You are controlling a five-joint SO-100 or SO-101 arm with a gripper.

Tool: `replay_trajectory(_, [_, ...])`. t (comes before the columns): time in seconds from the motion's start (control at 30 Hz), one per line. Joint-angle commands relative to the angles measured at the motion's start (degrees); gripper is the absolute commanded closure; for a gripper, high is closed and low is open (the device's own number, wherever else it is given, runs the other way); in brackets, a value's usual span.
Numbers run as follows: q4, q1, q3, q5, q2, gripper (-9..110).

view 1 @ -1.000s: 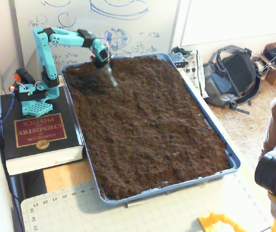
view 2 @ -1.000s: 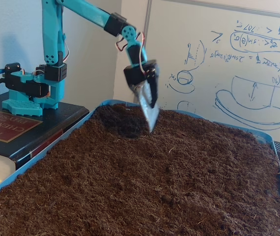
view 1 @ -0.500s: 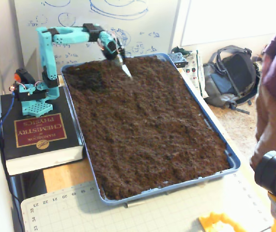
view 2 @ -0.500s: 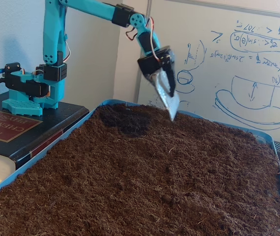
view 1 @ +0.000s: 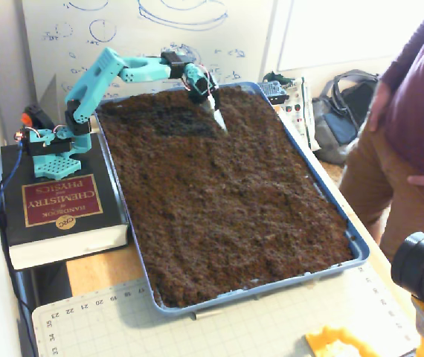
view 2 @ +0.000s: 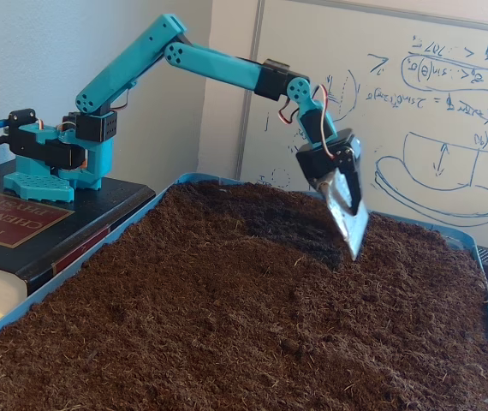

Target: Build a berm.

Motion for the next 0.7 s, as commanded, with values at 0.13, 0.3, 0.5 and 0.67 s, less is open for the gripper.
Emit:
replay_trajectory(0.13, [4.3,-2.5,-0.1,1.4,6.2,101])
replay_trajectory(0.3, [6.1,-5.1,4.2,2.3,10.7,101])
replay_trajectory(0.5, [0.7,-5.1,-2.1,2.4,9.2,101])
replay_trajectory(0.67, [-8.4,-4.8,-4.9,2.4,7.0,101])
